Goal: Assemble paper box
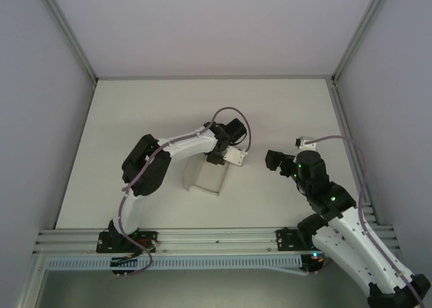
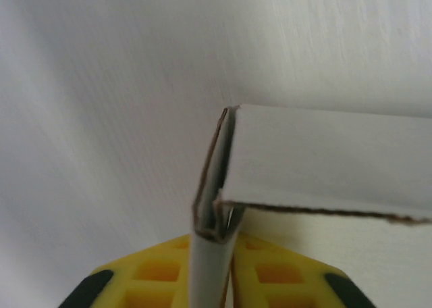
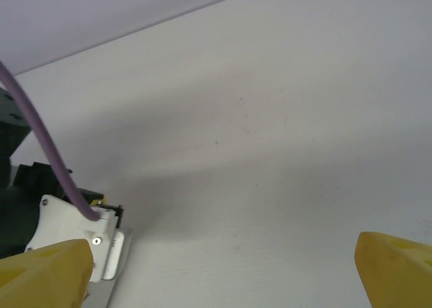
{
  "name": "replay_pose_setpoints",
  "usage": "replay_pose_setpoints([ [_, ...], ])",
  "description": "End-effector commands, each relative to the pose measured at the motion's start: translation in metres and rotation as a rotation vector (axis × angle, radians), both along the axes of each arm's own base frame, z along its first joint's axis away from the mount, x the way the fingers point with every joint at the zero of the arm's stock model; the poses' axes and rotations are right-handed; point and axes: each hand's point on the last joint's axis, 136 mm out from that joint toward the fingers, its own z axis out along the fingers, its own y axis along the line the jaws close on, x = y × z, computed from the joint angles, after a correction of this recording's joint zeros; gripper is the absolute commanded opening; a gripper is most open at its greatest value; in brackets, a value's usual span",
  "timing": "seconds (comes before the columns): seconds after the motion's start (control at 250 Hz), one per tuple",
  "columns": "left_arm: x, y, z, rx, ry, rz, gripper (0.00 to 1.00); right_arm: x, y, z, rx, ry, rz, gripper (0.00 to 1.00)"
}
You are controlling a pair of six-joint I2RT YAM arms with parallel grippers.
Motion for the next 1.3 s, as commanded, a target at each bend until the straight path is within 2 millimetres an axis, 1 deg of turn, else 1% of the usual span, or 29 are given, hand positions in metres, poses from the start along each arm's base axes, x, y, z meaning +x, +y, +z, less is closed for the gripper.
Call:
replay_pose_setpoints([
  [0.0,0.009,-0.013,0.007,-0.016,-0.027,0.005,0.27,-0.003,-0.004,-0.008,-0.006,0.021,-0.016,1.0],
  [0.092,0.004,-0.017,0.015,-0.042,0.002,-0.001,0.41,-0.003,-0.002,-0.009,-0.002,0.024,-0.001,1.0],
  [0.156,0.005,-0.018,0.024,-0.066,-0.003,0.0,0.53,-0.003,0.0,-0.01,0.004,0.025,0.007,1.0],
  [0.291,0.003,-0.02,0.043,-0.118,-0.008,0.015,0.7,-0.003,0.007,-0.01,0.009,0.017,0.049,1.0],
  [0.347,0.001,-0.022,0.054,-0.159,-0.001,0.021,0.73,-0.003,0.012,-0.009,0.013,0.013,0.077,1.0],
  [0.367,0.0,-0.024,0.059,-0.178,0.002,0.023,0.76,-0.002,0.014,-0.007,0.013,0.01,0.084,1.0],
  [0.383,-0.001,-0.025,0.064,-0.198,0.003,0.028,0.79,-0.002,0.015,-0.007,0.014,0.009,0.093,1.0],
  [0.399,-0.001,-0.026,0.068,-0.215,0.003,0.032,0.88,-0.002,0.017,-0.006,0.014,0.008,0.102,1.0],
  [0.411,-0.001,-0.028,0.072,-0.232,0.001,0.036,0.92,-0.002,0.018,-0.005,0.014,0.008,0.109,1.0],
  [0.423,-0.001,-0.029,0.077,-0.25,0.0,0.042,0.98,-0.002,0.019,-0.005,0.014,0.007,0.117,1.0],
  [0.431,-0.002,-0.03,0.08,-0.262,0.0,0.042,0.99,-0.002,0.02,-0.004,0.015,0.007,0.121,1.0],
  [0.479,-0.003,-0.036,0.102,-0.35,0.0,0.057,1.0,-0.002,0.025,-0.002,0.015,0.003,0.151,1.0],
  [0.519,0.0,-0.04,0.122,-0.439,-0.013,0.087,1.0,-0.002,0.029,0.001,0.019,-0.001,0.175,1.0],
  [0.563,0.006,-0.043,0.147,-0.55,-0.039,0.131,1.0,0.0,0.034,0.002,0.024,-0.007,0.198,1.0],
  [0.627,0.021,-0.039,0.186,-0.73,-0.098,0.235,1.0,0.002,0.04,0.003,0.029,-0.011,0.223,1.0],
  [0.671,0.03,-0.03,0.213,-0.858,-0.129,0.33,1.0,0.004,0.044,0.003,0.028,-0.012,0.24,1.0],
  [0.731,0.038,-0.011,0.242,-1.021,-0.142,0.48,1.0,0.009,0.049,0.001,0.021,-0.011,0.255,1.0],
  [0.787,0.043,0.013,0.263,-1.175,-0.147,0.632,1.0,0.014,0.055,-0.002,0.014,-0.01,0.276,1.0],
  [0.822,0.046,0.032,0.27,-1.265,-0.146,0.751,1.0,0.018,0.062,-0.003,0.016,-0.008,0.303,1.0],
  [0.874,0.047,0.063,0.272,-1.362,-0.133,0.92,1.0,0.022,0.075,-0.007,0.013,0.003,0.364,1.0],
  [0.918,0.045,0.086,0.268,-1.414,-0.114,1.028,1.0,0.026,0.086,-0.011,0.015,0.02,0.416,1.0],
  [0.99,0.041,0.122,0.252,-1.448,-0.148,1.172,1.0,0.035,0.103,-0.022,0.012,0.075,0.473,1.0],
  [1.054,0.037,0.15,0.233,-1.427,-0.211,1.267,1.0,0.045,0.118,-0.033,-0.004,0.123,0.516,0.97],
  [1.13,0.032,0.177,0.212,-1.381,-0.253,1.37,1.0,0.057,0.137,-0.049,-0.061,0.171,0.554,0.95],
  [1.154,0.03,0.185,0.209,-1.378,-0.263,1.409,1.0,0.06,0.143,-0.054,-0.083,0.185,0.564,0.95],
  [1.182,0.027,0.192,0.199,-1.352,-0.265,1.446,1.0,0.063,0.15,-0.059,-0.107,0.197,0.578,0.94],
  [1.222,0.022,0.201,0.188,-1.327,-0.269,1.487,1.0,0.068,0.162,-0.067,-0.144,0.214,0.611,0.94],
  [1.298,0.014,0.211,0.173,-1.313,-0.268,1.534,1.0,0.079,0.183,-0.083,-0.184,0.261,0.655,0.89],
])
